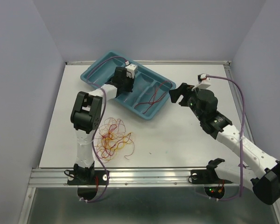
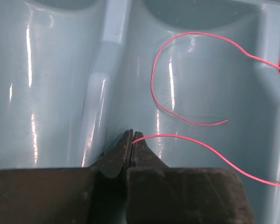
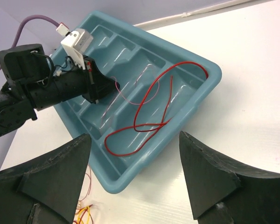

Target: Untangle the cables

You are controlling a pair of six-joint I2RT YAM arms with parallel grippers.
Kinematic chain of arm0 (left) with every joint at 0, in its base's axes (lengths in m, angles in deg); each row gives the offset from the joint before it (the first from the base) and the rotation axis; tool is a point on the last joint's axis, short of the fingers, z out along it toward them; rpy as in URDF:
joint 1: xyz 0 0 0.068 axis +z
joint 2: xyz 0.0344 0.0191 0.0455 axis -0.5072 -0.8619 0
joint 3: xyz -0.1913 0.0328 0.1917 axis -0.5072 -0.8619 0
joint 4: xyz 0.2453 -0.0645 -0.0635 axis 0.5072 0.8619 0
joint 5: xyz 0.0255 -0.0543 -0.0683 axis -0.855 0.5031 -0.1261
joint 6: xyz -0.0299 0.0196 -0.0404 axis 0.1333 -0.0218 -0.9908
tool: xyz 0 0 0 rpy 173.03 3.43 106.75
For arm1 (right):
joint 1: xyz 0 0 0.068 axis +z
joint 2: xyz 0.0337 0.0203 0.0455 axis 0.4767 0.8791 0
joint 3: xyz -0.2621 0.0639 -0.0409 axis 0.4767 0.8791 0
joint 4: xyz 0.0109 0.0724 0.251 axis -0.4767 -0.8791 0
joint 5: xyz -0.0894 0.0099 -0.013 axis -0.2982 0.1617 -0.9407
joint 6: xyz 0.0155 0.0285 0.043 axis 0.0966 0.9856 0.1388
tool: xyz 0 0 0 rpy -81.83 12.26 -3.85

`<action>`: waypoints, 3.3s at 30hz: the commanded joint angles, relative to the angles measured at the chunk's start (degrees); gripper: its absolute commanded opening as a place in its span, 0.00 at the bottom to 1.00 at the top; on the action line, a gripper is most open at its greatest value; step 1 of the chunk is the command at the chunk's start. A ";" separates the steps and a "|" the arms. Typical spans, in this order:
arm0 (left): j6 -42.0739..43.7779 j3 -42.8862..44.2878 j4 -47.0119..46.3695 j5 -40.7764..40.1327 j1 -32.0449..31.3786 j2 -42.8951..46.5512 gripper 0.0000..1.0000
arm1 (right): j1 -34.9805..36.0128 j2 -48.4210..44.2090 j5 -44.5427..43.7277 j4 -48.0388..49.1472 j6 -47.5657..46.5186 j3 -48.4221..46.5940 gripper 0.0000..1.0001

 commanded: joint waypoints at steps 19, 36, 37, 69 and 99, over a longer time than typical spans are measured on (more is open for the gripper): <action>-2.18 -10.13 -12.22 1.57 1.51 17.82 0.00 | 0.37 -0.42 1.17 2.11 -0.41 0.57 0.80; 4.83 -11.44 -12.22 -2.66 5.11 19.05 0.00 | 0.28 -0.86 2.57 2.11 -0.41 0.66 0.80; 5.72 -11.88 -13.01 -3.18 4.94 19.32 0.00 | 0.37 -0.86 2.66 2.11 -0.50 0.66 0.80; 11.71 -3.46 -3.44 -17.79 -9.13 7.73 0.00 | 0.28 -1.74 2.40 2.11 -0.59 0.83 0.80; 11.53 2.79 11.77 -5.82 -4.91 16.06 0.53 | 0.28 -1.74 2.31 2.20 -0.68 1.18 0.80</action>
